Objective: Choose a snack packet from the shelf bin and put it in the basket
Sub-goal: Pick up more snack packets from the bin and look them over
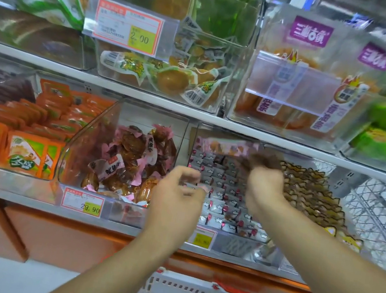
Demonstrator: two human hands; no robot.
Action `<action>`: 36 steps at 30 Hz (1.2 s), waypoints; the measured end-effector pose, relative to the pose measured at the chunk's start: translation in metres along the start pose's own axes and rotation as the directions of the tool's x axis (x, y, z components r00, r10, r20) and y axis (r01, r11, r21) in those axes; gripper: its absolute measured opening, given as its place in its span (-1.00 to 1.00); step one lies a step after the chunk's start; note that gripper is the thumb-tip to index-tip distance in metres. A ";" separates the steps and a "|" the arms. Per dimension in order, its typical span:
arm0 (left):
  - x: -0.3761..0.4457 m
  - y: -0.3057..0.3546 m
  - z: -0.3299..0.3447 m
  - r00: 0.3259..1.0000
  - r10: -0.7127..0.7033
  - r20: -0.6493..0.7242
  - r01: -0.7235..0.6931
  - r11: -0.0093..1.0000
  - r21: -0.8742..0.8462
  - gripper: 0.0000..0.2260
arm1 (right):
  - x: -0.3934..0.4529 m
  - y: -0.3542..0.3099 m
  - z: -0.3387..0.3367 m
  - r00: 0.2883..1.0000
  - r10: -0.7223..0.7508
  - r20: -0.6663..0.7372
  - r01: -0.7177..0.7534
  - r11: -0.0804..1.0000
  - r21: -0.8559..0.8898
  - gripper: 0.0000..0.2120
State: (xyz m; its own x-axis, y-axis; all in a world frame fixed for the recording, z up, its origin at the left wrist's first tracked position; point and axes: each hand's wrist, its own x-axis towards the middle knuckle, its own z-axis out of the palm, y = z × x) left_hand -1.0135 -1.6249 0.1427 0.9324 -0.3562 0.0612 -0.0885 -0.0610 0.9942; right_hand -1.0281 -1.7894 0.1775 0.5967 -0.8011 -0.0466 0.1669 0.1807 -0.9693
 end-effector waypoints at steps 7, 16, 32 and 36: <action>-0.009 -0.005 -0.008 0.975 -0.220 0.041 0.223 0.939 -0.263 -0.90 | -0.075 0.004 -0.070 0.963 0.208 0.171 -0.224 0.972 0.077 -0.89; -0.013 -0.016 -0.026 0.948 -0.300 0.103 0.316 0.868 -0.383 -0.64 | -0.066 0.012 -0.098 0.932 0.156 0.328 -0.107 0.981 -0.164 -0.82; -0.016 -0.024 -0.020 0.872 -0.419 0.253 0.489 0.733 -0.473 -0.85 | -0.063 0.024 -0.116 0.812 -0.013 0.584 0.326 0.839 -0.435 -0.46; -0.015 -0.022 -0.017 0.903 -0.389 0.183 0.429 0.797 -0.424 -0.78 | -0.061 0.020 -0.112 0.828 -0.023 0.561 0.305 0.856 -0.416 -0.50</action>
State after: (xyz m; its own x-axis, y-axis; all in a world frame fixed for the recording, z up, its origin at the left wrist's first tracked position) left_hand -1.0198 -1.6027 0.1218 0.8124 -0.4680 -0.3479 0.4784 0.1937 0.8565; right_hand -1.1495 -1.8010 0.1342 0.9302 -0.3473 0.1189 -0.0015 -0.3274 -0.9449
